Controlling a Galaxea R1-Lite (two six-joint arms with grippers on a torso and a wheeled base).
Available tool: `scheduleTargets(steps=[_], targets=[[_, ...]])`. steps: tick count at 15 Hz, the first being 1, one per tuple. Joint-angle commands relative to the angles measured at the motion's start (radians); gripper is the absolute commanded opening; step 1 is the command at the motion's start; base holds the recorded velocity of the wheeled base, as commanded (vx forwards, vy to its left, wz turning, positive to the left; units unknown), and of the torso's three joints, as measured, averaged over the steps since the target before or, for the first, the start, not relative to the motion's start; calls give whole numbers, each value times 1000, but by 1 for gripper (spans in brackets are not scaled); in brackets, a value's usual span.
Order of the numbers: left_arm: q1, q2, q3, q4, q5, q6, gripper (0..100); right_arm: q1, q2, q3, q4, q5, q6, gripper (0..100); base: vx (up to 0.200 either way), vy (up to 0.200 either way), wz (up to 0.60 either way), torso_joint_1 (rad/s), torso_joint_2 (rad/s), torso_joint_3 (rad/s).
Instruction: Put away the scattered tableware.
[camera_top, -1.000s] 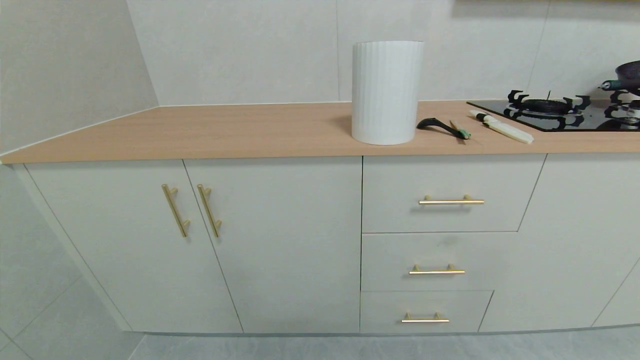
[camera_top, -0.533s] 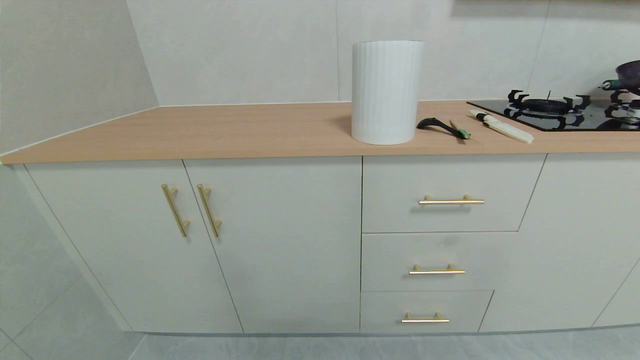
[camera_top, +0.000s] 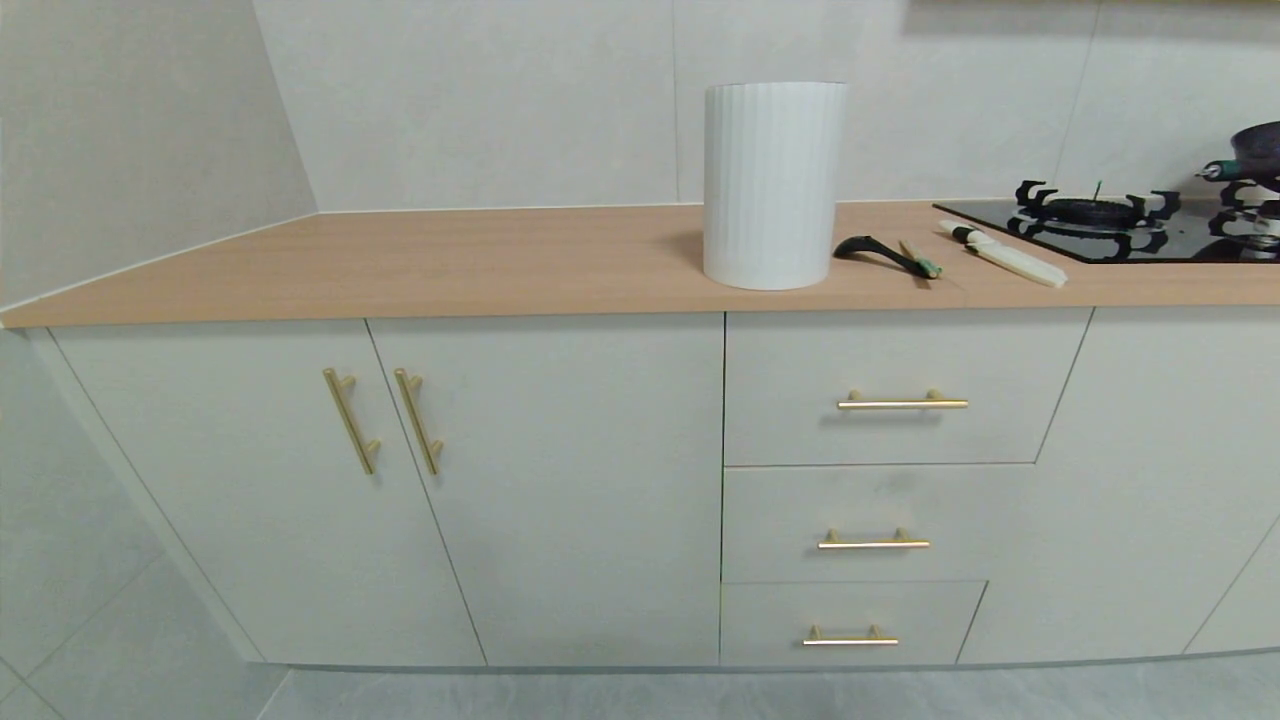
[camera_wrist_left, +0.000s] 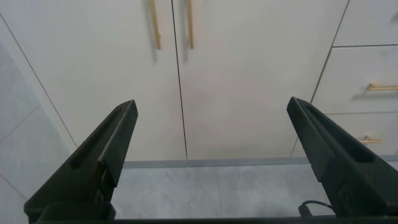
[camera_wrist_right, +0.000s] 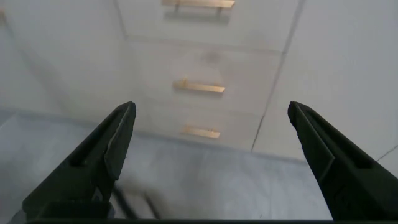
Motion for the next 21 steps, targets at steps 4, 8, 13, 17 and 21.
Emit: scheduleTargets(steps=[4,8,13,17,21], targets=[[0,0,0,0,0,0,100,162,637,-185,-184,-3,40,100,0,0,0,0,0,0],[0,0,0,0,0,0,100,155,911,-320,-224,-5,53,100,0,0,0,0,0,0],[0,0,0,0,0,0,100,111,1212,-349,-466,-34,51,100,0,0,0,0,0,0],[0,0,0,0,0,0,100,109,1375,-346,-649,-78,100,100,0,0,0,0,0,0],[0,0,0,0,0,0,100,109,1524,-352,-739,-112,119,100,0,0,0,0,0,0]])
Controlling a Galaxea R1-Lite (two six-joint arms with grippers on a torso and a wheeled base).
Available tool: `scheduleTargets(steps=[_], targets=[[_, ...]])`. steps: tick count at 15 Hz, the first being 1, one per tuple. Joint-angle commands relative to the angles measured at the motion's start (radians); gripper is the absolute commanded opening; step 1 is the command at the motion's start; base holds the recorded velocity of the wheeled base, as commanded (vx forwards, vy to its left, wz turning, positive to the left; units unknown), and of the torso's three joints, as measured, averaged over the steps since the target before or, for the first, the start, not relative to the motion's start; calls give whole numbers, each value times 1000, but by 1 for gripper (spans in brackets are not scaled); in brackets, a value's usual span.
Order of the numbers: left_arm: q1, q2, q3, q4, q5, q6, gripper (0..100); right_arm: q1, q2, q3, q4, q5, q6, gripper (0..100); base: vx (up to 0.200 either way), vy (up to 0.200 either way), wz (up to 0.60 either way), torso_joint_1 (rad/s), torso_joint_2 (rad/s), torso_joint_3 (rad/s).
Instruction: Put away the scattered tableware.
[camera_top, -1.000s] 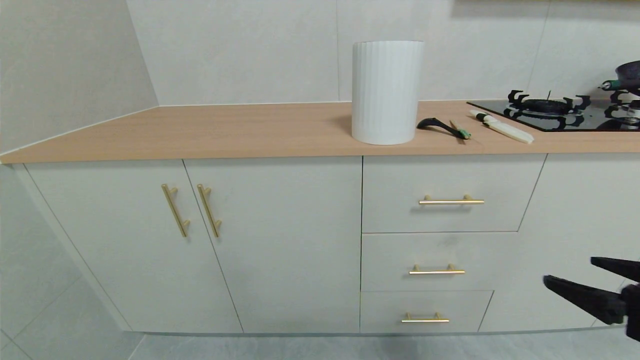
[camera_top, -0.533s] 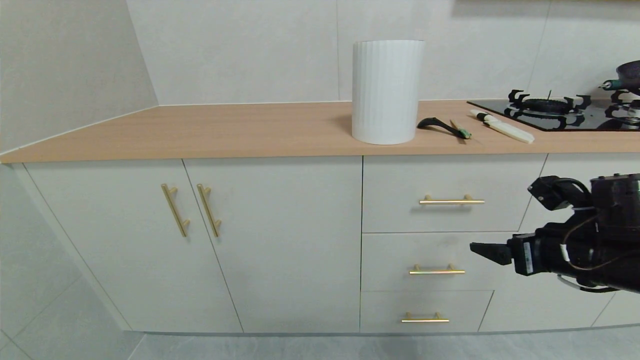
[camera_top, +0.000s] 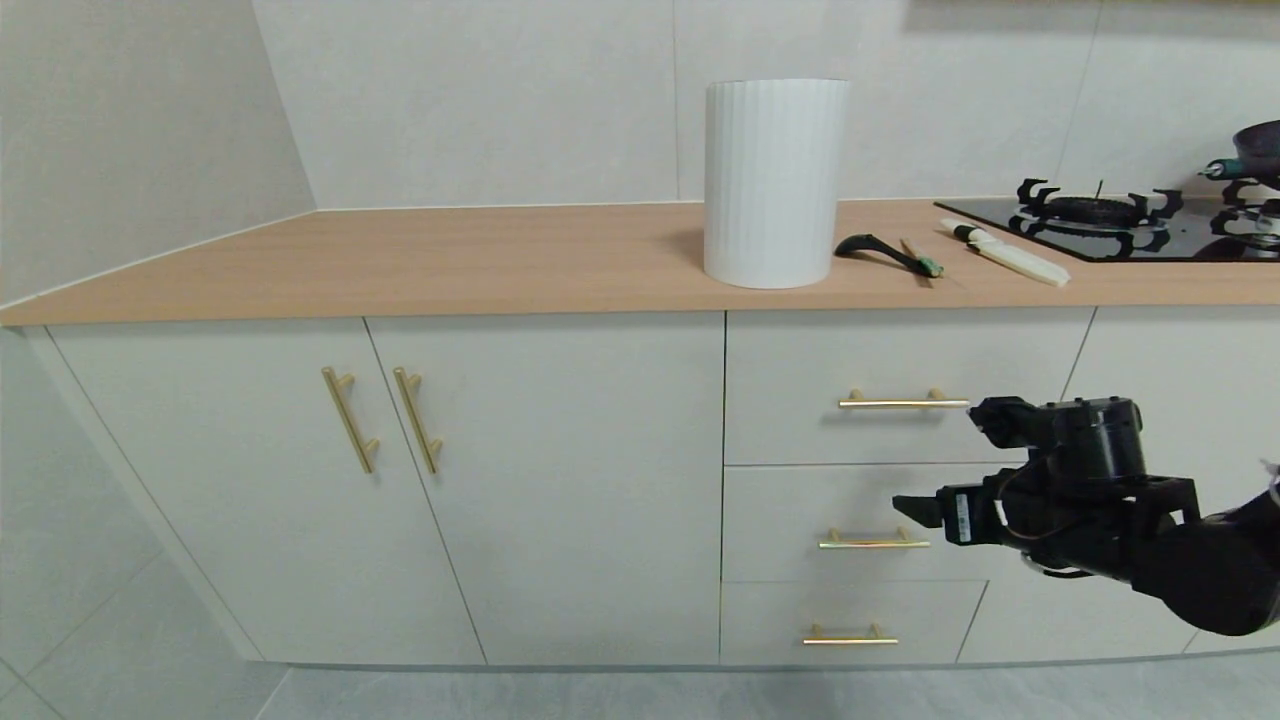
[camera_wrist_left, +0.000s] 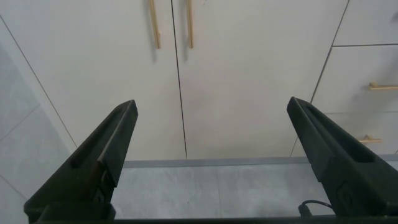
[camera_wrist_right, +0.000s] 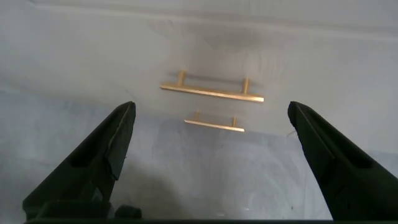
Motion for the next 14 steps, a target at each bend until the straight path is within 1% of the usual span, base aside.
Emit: scheduleTargets(steps=[1,3,4,8,10,11,12,14], targets=[[0,0,0,0,0,0,100,2,173,-17,-86,-42,19,100,0,0,0,0,0,0],[0,0,0,0,0,0,100,3,276,-20,-212,-64,31,100,0,0,0,0,0,0],[0,0,0,0,0,0,100,3,304,-28,-236,-65,31,100,0,0,0,0,0,0],[0,0,0,0,0,0,100,3,417,-117,-255,-107,33,100,0,0,0,0,0,0],[0,0,0,0,0,0,100,3,445,-141,-256,-107,37,100,0,0,0,0,0,0],[0,0,0,0,0,0,100,3,463,-150,-269,-107,39,100,0,0,0,0,0,0],[0,0,0,0,0,0,100,3,500,-167,-308,-116,37,100,0,0,0,0,0,0],[0,0,0,0,0,0,100,3,531,-193,-335,-148,37,100,0,0,0,0,0,0]])
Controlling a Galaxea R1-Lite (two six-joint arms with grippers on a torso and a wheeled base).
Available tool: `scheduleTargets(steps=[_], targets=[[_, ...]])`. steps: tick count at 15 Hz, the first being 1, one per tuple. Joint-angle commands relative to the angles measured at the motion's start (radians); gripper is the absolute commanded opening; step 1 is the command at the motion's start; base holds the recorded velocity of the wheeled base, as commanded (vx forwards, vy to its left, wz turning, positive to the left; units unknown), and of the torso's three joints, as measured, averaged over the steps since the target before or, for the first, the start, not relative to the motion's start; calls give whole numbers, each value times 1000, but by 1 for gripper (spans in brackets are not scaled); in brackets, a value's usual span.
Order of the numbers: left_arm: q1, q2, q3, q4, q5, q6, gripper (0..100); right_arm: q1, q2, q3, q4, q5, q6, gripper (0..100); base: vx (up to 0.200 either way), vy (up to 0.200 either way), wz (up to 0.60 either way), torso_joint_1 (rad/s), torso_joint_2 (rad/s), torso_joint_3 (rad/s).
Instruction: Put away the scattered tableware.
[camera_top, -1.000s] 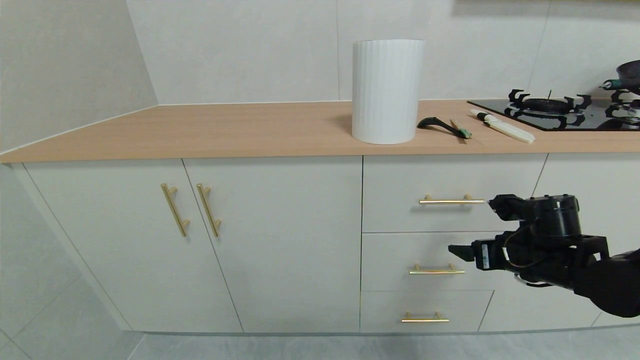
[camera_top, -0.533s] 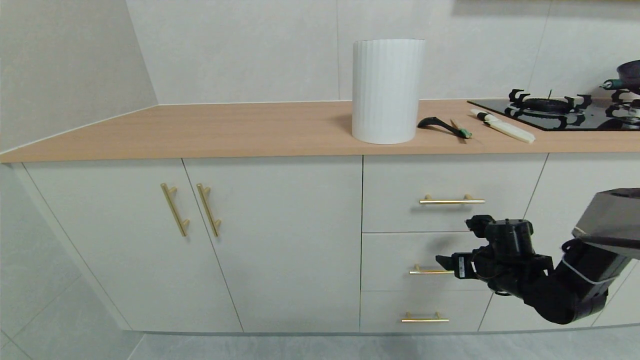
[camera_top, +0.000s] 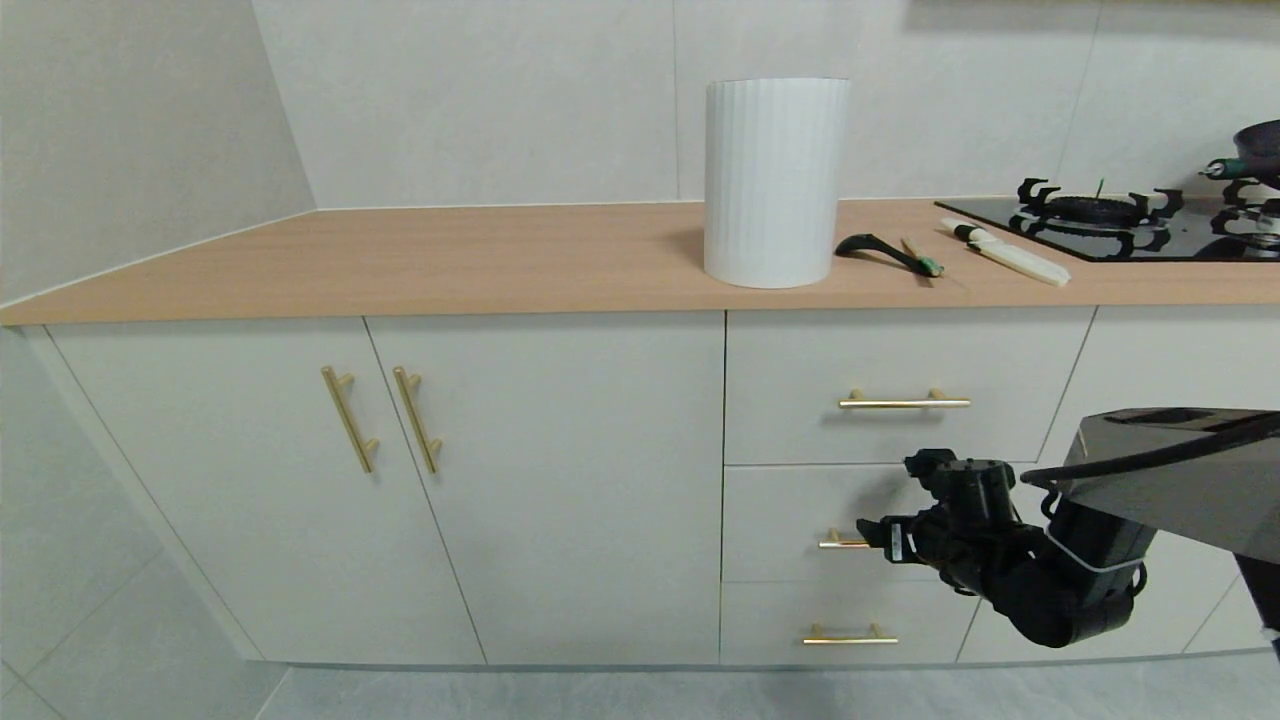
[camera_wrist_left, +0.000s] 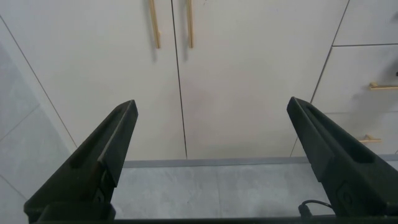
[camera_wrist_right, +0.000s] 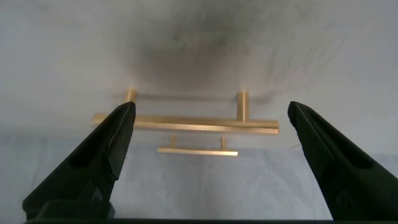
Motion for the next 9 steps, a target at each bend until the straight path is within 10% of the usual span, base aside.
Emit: scheduleTargets(steps=[1,9], targets=[[0,0,0,0,0,0,100,-1,52,-30,-4,-9,0,100,0,0,0,0,0,0],[0,0,0,0,0,0,100,-6,120,-83,5,-24,-2,100,0,0,0,0,0,0]])
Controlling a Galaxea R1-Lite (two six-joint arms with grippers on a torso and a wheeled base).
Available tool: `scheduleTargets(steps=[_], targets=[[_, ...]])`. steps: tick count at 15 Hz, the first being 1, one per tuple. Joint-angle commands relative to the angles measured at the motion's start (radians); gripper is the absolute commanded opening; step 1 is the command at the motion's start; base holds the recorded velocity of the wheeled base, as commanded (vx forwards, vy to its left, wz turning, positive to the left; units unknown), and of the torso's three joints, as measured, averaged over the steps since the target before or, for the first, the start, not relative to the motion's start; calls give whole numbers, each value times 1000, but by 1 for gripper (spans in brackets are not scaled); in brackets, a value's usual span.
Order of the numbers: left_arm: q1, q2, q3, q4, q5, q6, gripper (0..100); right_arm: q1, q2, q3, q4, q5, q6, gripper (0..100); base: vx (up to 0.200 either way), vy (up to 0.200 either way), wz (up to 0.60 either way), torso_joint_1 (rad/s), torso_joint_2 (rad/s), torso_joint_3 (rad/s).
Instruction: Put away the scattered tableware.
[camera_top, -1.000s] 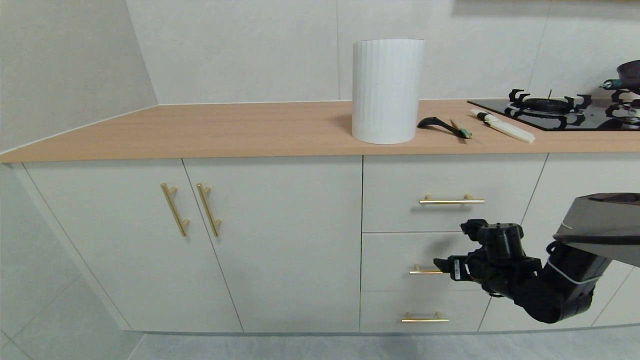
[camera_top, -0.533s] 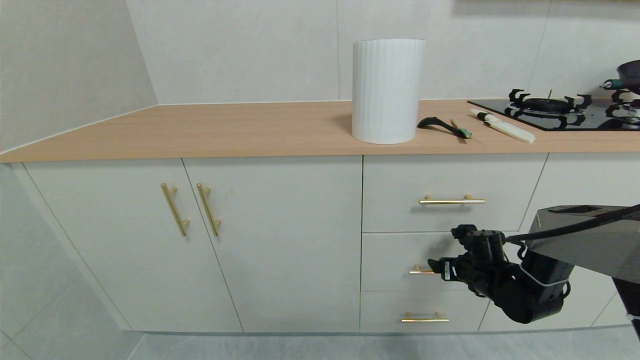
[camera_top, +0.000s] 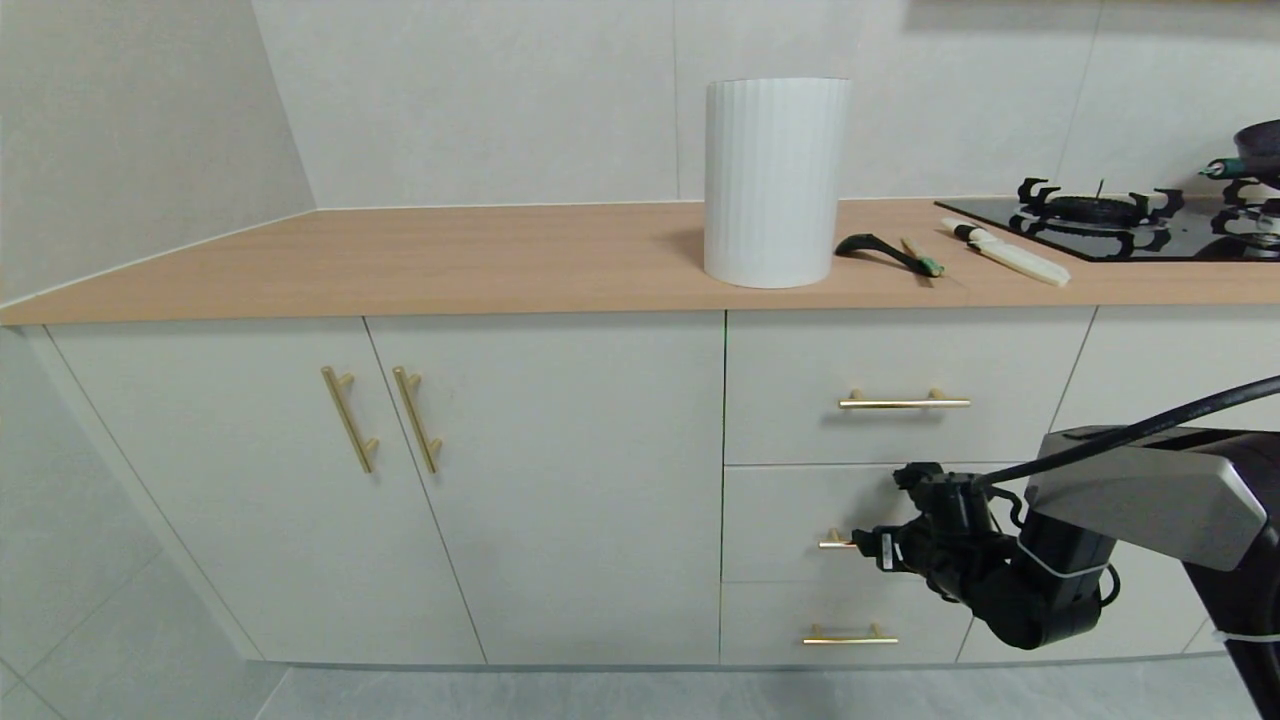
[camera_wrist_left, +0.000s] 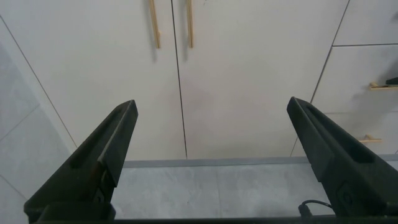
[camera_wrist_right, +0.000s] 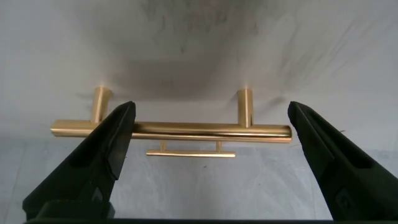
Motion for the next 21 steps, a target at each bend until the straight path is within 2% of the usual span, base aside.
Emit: scheduleTargets(steps=[1,13,17,21], targets=[[0,0,0,0,0,0,100,0,13,-5,5,-1,0,100,0,0,0,0,0,0],[0,0,0,0,0,0,100,0,2,11,54,-10,-5,100,0,0,0,0,0,0],[0,0,0,0,0,0,100,6,-101,103,103,-9,-9,100,0,0,0,0,0,0],[0,0,0,0,0,0,100,26,-351,196,238,0,-9,100,0,0,0,0,0,0]])
